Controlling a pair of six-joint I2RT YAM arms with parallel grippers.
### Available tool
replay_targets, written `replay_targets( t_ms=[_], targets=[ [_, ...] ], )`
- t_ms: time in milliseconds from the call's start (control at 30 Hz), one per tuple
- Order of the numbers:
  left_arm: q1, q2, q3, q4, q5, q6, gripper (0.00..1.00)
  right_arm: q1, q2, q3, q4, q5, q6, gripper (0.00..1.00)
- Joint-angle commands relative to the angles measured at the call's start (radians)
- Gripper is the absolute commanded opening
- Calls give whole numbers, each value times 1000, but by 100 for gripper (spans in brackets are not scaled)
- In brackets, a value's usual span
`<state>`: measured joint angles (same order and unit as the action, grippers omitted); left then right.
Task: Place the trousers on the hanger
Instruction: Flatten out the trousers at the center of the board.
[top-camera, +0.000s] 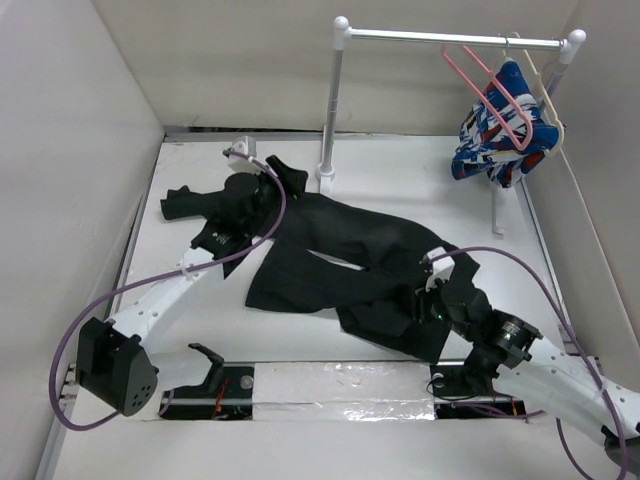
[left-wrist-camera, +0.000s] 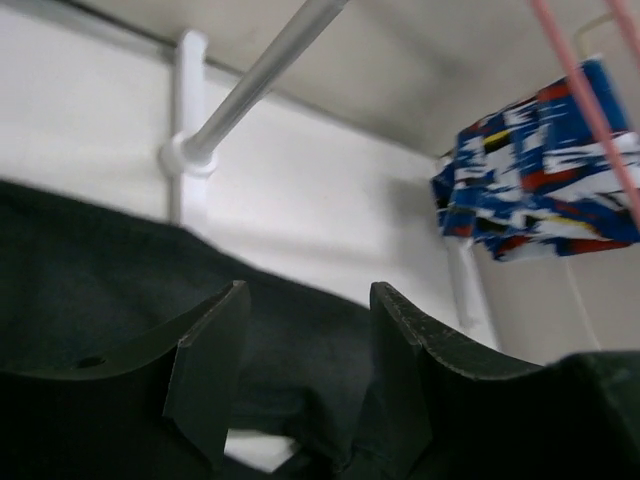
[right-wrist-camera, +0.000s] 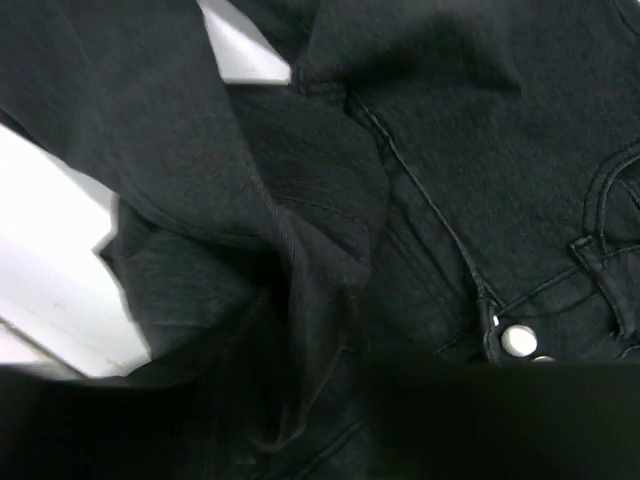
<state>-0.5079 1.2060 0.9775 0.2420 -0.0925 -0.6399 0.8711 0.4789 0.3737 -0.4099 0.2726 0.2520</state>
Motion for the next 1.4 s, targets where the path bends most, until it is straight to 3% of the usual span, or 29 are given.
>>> replay_targets(
  t_ms=[0,100,267,300,367,400,433,533,700,900,1000,1067,1167,1267,1367],
  targets=[
    [-24,-58,-118,-10,-149,19,48,-4,-31,109,5,-1,43,54],
    [-33,-129,-292,-78,-226,-17,47,-4,29,131,32,-6,-2,73],
    [-34,-325,-489,-234,-289,-119,39,-4,98,183,95,7,-74,77],
    [-34,-398,-526,-251,-289,-142,36,-4,111,194,109,4,-88,67],
    [-34,-463,-548,-341,-288,-158,19,-4,147,223,153,-6,-129,38],
    [-34,-515,-553,-375,-291,-173,14,-4,183,234,161,-7,-135,7],
    [-34,-540,-554,-403,-294,-178,10,-4,200,243,171,-7,-141,0],
    [-34,-617,-574,-498,-282,-202,7,-4,259,266,206,-19,-160,0],
    [-34,-593,-623,-458,-204,-199,20,-4,282,271,240,-24,-183,9],
    [-34,-352,-516,-365,-279,-120,33,-4,270,248,275,-78,-198,13],
    [-34,-261,-491,-368,-243,-110,33,-4,261,245,237,-99,-197,16],
    [-76,-255,-514,-383,-310,-127,34,-4,244,231,218,-85,-195,17],
    [-165,-221,-527,-377,-390,-171,47,-14,205,197,243,-70,-194,26],
    [-176,-61,-447,-397,-447,-194,50,-24,198,191,253,-90,-186,38],
    [-176,65,-407,-374,-473,-218,54,-34,202,205,208,-102,-189,41]
  ],
)
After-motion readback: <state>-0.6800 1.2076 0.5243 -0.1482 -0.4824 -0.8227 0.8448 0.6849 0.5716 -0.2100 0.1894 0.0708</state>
